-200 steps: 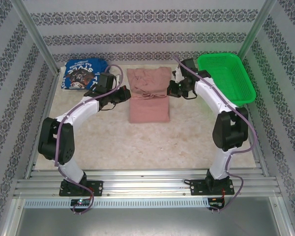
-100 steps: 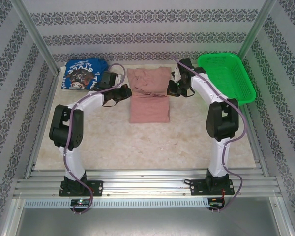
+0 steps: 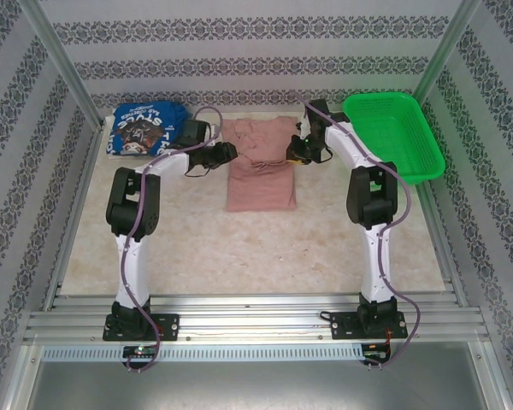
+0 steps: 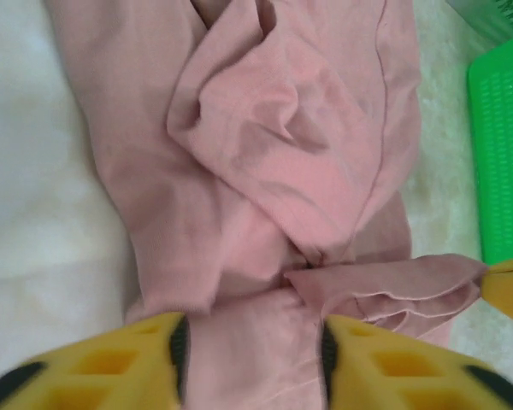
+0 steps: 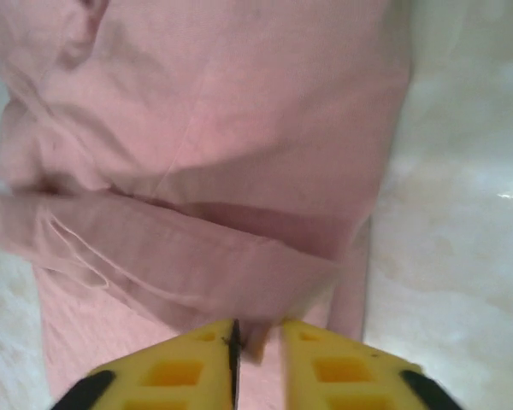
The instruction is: Fold and stack the t-shirts
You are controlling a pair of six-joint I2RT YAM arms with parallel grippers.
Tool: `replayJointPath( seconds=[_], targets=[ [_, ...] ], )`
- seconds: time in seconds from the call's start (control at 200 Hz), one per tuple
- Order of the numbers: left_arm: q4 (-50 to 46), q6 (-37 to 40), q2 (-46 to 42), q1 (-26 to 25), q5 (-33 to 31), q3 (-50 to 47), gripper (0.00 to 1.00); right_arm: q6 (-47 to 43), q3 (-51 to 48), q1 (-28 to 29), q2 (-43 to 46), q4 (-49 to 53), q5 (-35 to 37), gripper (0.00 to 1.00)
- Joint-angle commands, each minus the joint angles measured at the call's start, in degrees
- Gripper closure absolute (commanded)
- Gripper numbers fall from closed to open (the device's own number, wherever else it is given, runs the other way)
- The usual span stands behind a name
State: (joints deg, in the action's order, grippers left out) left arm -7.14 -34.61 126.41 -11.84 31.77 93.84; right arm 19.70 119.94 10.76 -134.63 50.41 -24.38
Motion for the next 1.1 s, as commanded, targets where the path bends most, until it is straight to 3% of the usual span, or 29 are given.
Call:
replayJointPath(
  seconds=[0.0, 0.09, 0.205, 0.31, 0.395, 0.535, 0.639, 0.809, 1.094],
  targets=[
    [3.52, -2.52, 1.54, 1.46, 1.11, 3.67, 0.37, 3.84, 1.68, -2.33, -1.34, -2.82, -4.56, 0.63],
    [4.88, -4.30, -0.56, 2.55, 0.86, 5.68, 0.23, 7.57, -2.64, -3.75, 2.98, -11.20, -6.56, 0.58],
    [3.82, -3.80, -6.15, 3.77, -1.33, 6.19, 0.09, 6.83, -5.60, -3.77, 9.36, -14.01, -6.14, 0.54],
    [4.83, -2.82, -12.45, 3.63, -0.39, 1.56, 0.09, 5.91, -11.99, -3.02, 15.76, -15.65, -7.13, 0.54],
    [4.36, 0.03, -18.19, 2.74, -1.39, -5.69, 0.17, 6.46, -19.09, -2.13, 20.29, -18.09, -8.75, 0.60],
    [0.75, 5.59, -24.33, 0.00, -5.25, -15.02, 0.66, 8.20, -29.46, 0.50, 24.68, -22.60, -9.61, 0.80],
    [-2.55, 9.00, -23.78, -3.79, -7.36, -17.25, 0.84, 9.59, -34.27, 2.49, 25.27, -25.71, -8.40, 0.89],
    [-2.44, 8.95, -16.80, -7.17, -6.37, -16.20, 0.87, 11.21, -33.93, 4.23, 20.21, -27.34, -8.68, 0.98],
    [-5.26, 9.22, -7.61, -8.23, -5.38, -9.61, 0.88, 12.01, -29.06, 5.01, 12.17, -26.28, -7.37, 1.00]
  ],
)
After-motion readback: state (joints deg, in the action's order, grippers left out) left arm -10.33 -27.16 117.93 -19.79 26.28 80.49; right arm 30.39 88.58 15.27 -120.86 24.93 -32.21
